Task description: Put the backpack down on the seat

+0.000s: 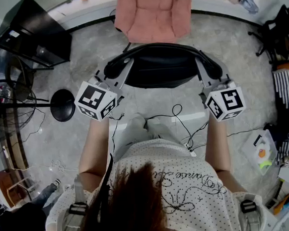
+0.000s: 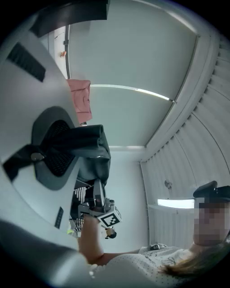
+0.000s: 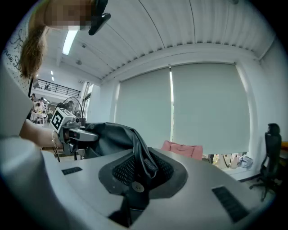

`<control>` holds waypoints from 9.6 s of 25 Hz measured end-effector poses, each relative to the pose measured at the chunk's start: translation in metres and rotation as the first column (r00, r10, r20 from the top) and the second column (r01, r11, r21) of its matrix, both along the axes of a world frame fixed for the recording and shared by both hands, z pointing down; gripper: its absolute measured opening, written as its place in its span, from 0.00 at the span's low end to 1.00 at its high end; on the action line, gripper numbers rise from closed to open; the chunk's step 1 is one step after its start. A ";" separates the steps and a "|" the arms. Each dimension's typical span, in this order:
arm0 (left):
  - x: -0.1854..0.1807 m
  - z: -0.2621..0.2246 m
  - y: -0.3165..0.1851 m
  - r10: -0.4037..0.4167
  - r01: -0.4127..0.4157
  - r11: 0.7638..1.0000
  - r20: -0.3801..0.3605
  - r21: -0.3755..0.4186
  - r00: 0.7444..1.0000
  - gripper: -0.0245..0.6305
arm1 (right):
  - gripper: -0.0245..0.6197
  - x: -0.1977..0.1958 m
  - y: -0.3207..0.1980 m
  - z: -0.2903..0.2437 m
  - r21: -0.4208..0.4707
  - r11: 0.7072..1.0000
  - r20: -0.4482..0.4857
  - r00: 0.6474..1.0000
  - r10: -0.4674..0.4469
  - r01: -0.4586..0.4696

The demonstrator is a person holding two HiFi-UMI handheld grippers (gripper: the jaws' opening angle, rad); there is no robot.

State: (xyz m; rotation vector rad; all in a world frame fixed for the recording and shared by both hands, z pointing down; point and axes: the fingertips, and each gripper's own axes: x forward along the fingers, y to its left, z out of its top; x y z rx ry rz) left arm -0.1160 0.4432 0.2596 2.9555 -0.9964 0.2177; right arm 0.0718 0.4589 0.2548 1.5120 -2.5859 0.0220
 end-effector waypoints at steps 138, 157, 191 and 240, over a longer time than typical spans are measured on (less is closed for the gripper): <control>0.109 0.263 -0.739 -0.040 0.085 0.933 0.135 -0.351 0.990 0.06 | 0.15 0.107 -0.726 0.266 -0.481 0.874 0.146 0.989 0.003 0.068; 0.100 0.445 -0.760 -0.044 0.184 0.823 0.263 -0.537 0.964 0.09 | 0.17 0.099 -0.736 0.443 -0.682 0.731 0.107 0.991 0.084 0.012; 0.086 0.388 -0.723 -0.044 0.148 0.849 0.211 -0.508 0.976 0.56 | 0.51 0.084 -0.721 0.386 -0.667 0.745 0.024 0.998 0.053 -0.023; 0.096 0.060 -0.728 -0.192 0.192 0.981 -0.014 0.018 0.981 0.04 | 0.05 0.078 -0.720 0.041 -0.019 0.997 0.107 0.991 0.080 -0.078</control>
